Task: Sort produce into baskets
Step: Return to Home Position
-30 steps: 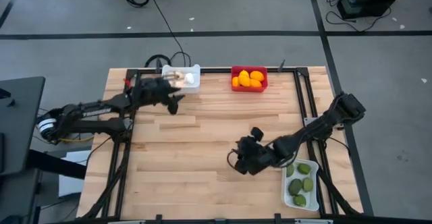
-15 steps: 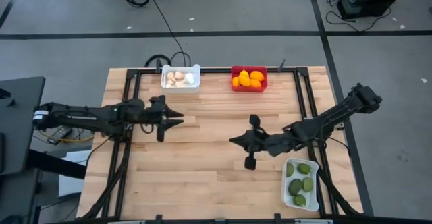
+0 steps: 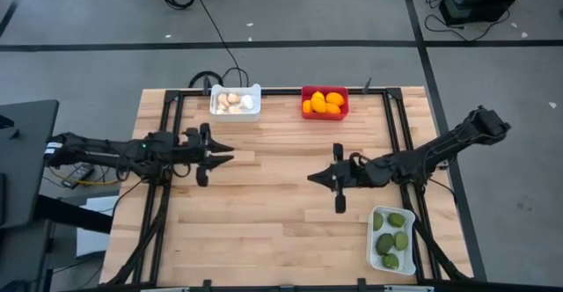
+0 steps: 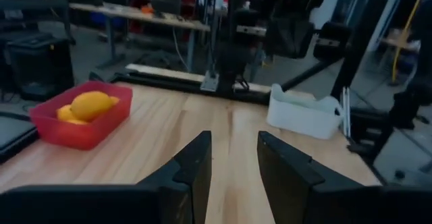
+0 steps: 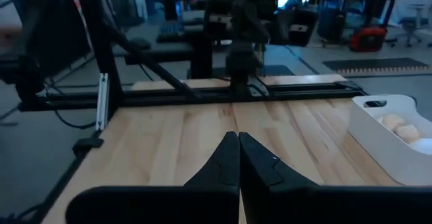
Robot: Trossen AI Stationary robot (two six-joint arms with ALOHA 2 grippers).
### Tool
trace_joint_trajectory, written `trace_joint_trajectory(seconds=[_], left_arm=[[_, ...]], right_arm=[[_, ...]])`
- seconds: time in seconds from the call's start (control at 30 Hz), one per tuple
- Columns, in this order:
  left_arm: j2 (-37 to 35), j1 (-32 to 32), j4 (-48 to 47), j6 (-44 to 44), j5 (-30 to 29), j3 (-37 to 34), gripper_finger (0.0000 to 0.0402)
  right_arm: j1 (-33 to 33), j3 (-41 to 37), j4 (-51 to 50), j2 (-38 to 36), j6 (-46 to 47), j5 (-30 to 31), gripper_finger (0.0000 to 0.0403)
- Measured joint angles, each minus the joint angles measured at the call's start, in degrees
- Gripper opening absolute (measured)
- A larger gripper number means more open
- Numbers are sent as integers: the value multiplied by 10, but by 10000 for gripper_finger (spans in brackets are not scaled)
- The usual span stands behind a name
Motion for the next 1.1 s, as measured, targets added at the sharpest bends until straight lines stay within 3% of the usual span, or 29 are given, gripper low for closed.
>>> trace_joint_trajectory(seconds=[0.2,0.3,0.57,0.93,1.1], left_arm=[[0,-2,217,-24,14,-104,124],[0,-2,271,-13,15,-142,124],[0,-2,251,46,12,-154,124],[0,-1,235,66,3,-156,124],[-23,-1,264,59,0,-192,124]], right_arm=[[-27,-54,40,-38,-1,1,3],[-48,-83,63,-54,0,1,2],[-133,-151,171,-61,39,-130,2],[-153,-210,226,-61,52,-129,2],[-161,-239,272,-60,55,-134,2]])
